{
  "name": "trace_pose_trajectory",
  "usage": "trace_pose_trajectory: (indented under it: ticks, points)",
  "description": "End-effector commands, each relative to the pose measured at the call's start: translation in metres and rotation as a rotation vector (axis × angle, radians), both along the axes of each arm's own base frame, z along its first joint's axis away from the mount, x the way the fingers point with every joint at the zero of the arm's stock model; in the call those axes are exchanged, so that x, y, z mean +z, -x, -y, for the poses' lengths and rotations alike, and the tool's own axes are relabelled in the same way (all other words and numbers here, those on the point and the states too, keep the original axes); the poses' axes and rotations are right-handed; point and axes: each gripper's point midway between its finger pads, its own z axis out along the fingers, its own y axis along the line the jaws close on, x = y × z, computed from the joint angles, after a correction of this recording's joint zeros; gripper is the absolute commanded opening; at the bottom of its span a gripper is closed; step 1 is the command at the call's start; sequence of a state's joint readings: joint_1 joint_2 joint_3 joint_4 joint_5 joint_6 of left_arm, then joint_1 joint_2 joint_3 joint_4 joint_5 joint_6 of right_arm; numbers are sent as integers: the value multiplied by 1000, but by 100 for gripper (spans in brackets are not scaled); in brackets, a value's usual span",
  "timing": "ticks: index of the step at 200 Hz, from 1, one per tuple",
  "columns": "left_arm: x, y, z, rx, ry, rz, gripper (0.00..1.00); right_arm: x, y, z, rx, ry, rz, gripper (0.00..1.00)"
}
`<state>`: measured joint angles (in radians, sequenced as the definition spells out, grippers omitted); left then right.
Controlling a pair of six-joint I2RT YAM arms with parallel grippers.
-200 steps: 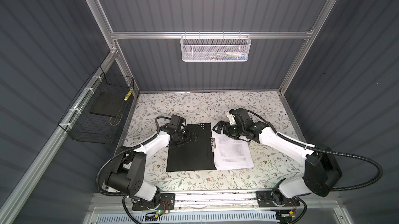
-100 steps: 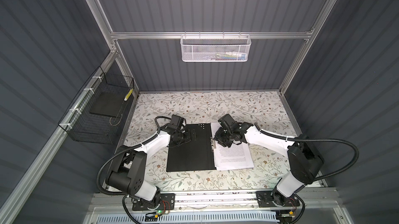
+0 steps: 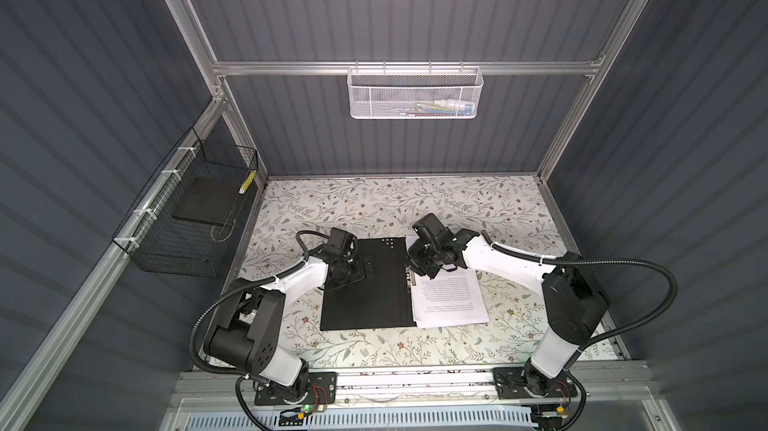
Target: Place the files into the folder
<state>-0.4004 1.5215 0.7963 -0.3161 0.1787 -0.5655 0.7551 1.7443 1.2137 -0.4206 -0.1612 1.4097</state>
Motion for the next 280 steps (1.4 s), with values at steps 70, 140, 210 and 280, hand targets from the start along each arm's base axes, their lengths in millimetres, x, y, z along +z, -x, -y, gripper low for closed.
trace_pose_trajectory:
  ticks: [70, 140, 210, 280]
  points:
    - [-9, 5, -2, 9, -13, -22, 100, -8, 2, -6, -10, 2, -47, 18]
    - [-10, 6, -2, 18, -12, -27, 99, -11, 6, -2, -23, 0, -58, 10]
    - [-28, 12, -18, 118, -53, -99, 100, -27, 23, 14, -53, -10, -56, 0]
    - [-39, 23, -45, 251, -109, -153, 100, -70, 47, 39, -51, 39, -73, 0]
